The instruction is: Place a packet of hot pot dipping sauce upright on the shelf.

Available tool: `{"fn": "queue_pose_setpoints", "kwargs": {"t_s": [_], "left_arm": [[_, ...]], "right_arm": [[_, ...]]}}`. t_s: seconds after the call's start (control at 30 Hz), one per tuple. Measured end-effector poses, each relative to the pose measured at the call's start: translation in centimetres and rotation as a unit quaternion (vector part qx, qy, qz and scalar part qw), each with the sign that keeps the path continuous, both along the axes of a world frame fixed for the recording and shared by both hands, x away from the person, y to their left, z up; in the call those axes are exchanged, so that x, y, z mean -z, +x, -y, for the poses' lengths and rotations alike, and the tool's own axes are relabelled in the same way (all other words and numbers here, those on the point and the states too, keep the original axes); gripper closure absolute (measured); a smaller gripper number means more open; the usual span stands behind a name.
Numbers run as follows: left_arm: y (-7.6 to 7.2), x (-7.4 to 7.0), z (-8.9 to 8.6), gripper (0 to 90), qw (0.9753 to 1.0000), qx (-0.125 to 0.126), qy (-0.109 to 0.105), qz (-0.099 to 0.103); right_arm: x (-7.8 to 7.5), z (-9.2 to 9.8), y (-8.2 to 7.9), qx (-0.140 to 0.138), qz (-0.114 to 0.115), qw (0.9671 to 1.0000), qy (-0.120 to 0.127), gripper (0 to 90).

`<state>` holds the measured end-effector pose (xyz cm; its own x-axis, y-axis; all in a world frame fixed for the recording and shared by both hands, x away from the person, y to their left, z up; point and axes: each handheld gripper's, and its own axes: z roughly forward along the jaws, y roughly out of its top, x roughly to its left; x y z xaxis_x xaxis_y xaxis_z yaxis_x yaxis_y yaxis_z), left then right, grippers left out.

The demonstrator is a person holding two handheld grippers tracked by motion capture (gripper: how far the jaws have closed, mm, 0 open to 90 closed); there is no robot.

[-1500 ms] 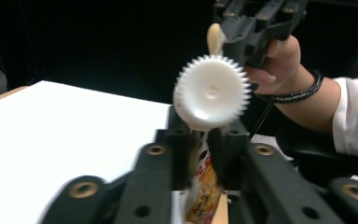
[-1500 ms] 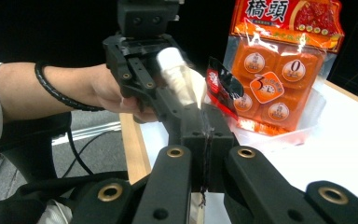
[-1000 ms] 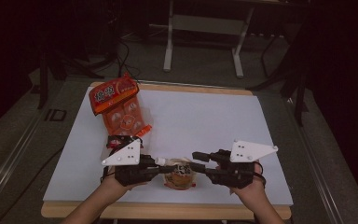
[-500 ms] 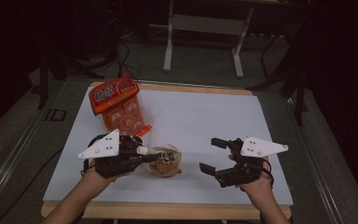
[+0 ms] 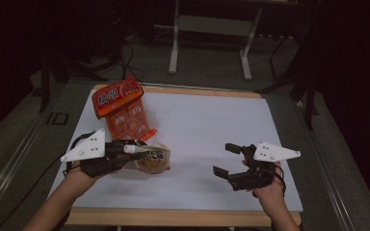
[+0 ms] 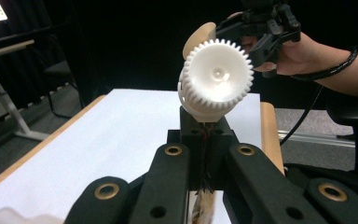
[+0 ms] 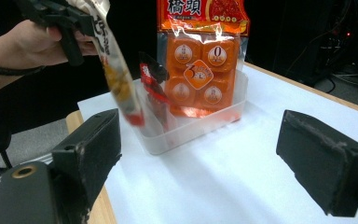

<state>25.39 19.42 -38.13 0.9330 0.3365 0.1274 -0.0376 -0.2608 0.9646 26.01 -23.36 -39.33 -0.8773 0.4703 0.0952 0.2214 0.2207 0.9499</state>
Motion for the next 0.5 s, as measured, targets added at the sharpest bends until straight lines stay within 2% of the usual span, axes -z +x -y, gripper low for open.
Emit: {"fn": "queue_pose_setpoints", "kwargs": {"t_s": [0.2,0.23,0.5], "left_arm": [[0.6,0.4,-2.0,89.6,0.9996,-0.025,-0.005,-0.013],[0.6,0.5,-2.2,89.6,0.9994,-0.032,-0.003,-0.010],[0.9,1.8,-3.7,89.6,0.9985,-0.049,0.004,-0.024]], "right_arm": [[0.3,0.3,0.0,-0.003,-0.002,1.0000,-0.002,13.9],[0.3,0.3,0.0,-0.003,-0.002,1.0000,-0.004,13.9],[0.6,0.3,0.0,-0.003,-0.006,0.9999,-0.009,14.1]]}}
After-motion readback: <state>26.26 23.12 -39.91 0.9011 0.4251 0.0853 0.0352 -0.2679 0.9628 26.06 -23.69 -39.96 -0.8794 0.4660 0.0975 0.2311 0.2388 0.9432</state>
